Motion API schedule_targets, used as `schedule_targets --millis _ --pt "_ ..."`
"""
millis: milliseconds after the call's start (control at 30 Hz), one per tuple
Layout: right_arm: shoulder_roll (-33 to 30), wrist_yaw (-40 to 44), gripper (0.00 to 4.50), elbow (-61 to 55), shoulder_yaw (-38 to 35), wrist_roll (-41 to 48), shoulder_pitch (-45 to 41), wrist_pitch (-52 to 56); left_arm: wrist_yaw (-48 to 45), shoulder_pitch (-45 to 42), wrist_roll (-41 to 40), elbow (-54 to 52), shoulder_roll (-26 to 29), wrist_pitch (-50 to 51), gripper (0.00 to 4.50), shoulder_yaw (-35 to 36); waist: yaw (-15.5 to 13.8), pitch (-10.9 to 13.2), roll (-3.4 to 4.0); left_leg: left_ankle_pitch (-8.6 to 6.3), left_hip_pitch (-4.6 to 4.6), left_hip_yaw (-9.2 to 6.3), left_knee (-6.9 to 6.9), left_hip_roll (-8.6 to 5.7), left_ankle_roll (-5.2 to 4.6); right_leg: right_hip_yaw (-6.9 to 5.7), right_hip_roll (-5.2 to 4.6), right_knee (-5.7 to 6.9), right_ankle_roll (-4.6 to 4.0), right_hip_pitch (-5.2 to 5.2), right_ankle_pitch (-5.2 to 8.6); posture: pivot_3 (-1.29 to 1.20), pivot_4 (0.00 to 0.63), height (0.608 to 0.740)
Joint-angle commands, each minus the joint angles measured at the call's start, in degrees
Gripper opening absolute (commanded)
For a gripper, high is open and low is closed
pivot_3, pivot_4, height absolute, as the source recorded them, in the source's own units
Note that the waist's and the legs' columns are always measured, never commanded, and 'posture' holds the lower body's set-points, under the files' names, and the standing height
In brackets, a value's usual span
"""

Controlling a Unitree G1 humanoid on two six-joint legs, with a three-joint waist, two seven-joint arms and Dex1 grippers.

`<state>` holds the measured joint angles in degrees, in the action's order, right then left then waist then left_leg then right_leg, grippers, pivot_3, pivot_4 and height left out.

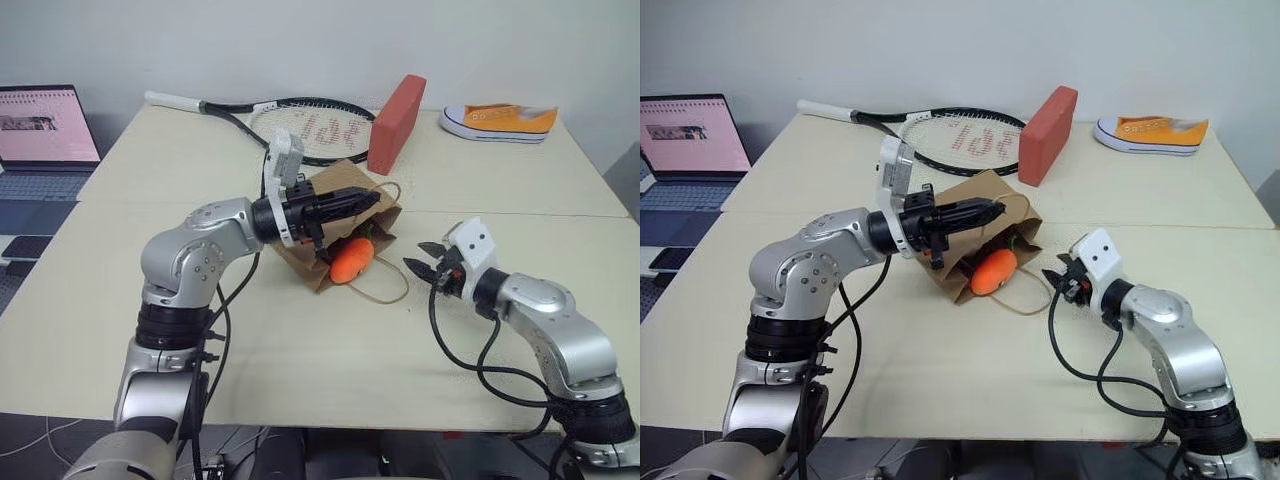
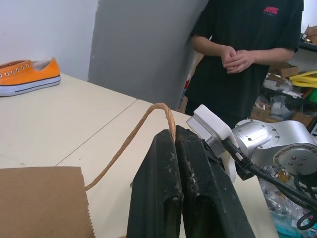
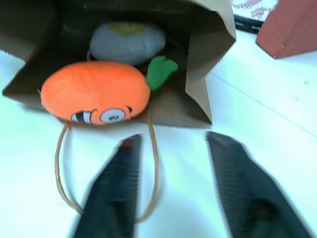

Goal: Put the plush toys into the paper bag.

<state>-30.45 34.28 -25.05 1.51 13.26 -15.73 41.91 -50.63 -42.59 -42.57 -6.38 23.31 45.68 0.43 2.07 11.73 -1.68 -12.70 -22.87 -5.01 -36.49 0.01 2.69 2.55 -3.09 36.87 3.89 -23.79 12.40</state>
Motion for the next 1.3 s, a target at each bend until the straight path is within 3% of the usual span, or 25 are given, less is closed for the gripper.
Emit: schedule_targets --millis 33,100,333,600,700,1000,1300 --pt "-1.94 1.30 3.41 -0.90 2.06 -0.70 0.58 -1.37 0.10 -0.13 -0.19 -1.53 0.04 -1.31 0.00 0.88 -0.05 0.00 0.00 0.00 0.00 0.00 0.00 0.00 0.00 0.00 0.00 0.00 0.00 0.00 0.00 0.00 0.150 0.740" --pt "-2.52 2.07 4.05 -0.84 4.64 -1.60 0.71 -2.28 0.11 0.02 -0.22 -1.69 0.15 -1.32 0.00 0.95 -0.13 0.00 0.00 0.00 -0.02 0.00 0.00 -0.01 0.00 0.00 0.00 -0.01 0.00 0.01 0.00 0.00 0.150 0.740" --pt "2.38 -2.44 4.05 8.08 13.95 -8.56 -4.62 -6.17 -0.03 -0.02 0.11 -1.81 0.02 -1.63 0.00 0.45 -0.06 0.00 0.00 0.00 0.01 0.01 -0.02 0.00 0.00 0.01 0.00 0.00 0.01 0.01 -0.01 0.00 0.150 0.740" --pt "11.26 -8.62 4.05 17.24 13.58 -11.68 -11.49 -9.98 -0.22 0.21 0.07 -2.29 0.07 -1.56 0.00 0.30 -0.17 0.00 0.00 0.00 -0.02 -0.03 0.00 -0.01 0.01 -0.01 0.00 0.00 0.01 -0.01 -0.02 0.00 0.150 0.740" --pt "14.79 -10.54 3.49 19.23 13.06 -11.92 -12.94 -10.15 -0.29 0.29 0.04 -2.43 0.02 -1.55 0.00 0.18 -0.12 0.00 0.00 0.00 -0.01 -0.03 0.02 0.00 0.01 -0.01 0.00 0.01 0.01 -0.03 -0.02 0.00 0.150 0.740" --pt "18.55 -12.86 0.33 19.70 13.18 -13.26 -12.56 -10.15 -0.52 0.42 0.12 -2.51 0.06 -1.61 0.00 0.01 -0.15 0.00 0.00 0.01 -0.02 -0.02 0.02 -0.01 0.01 0.00 0.00 0.01 0.00 -0.03 -0.02 0.00 0.150 0.740" --pt "13.92 -10.48 0.33 15.18 11.92 -13.38 -10.72 -8.90 -0.50 0.49 0.55 -2.21 0.18 -1.75 0.00 0.09 -0.13 0.00 0.00 0.01 -0.02 -0.02 0.02 -0.01 0.01 0.00 0.00 0.00 0.01 -0.03 -0.02 0.00 0.150 0.740"
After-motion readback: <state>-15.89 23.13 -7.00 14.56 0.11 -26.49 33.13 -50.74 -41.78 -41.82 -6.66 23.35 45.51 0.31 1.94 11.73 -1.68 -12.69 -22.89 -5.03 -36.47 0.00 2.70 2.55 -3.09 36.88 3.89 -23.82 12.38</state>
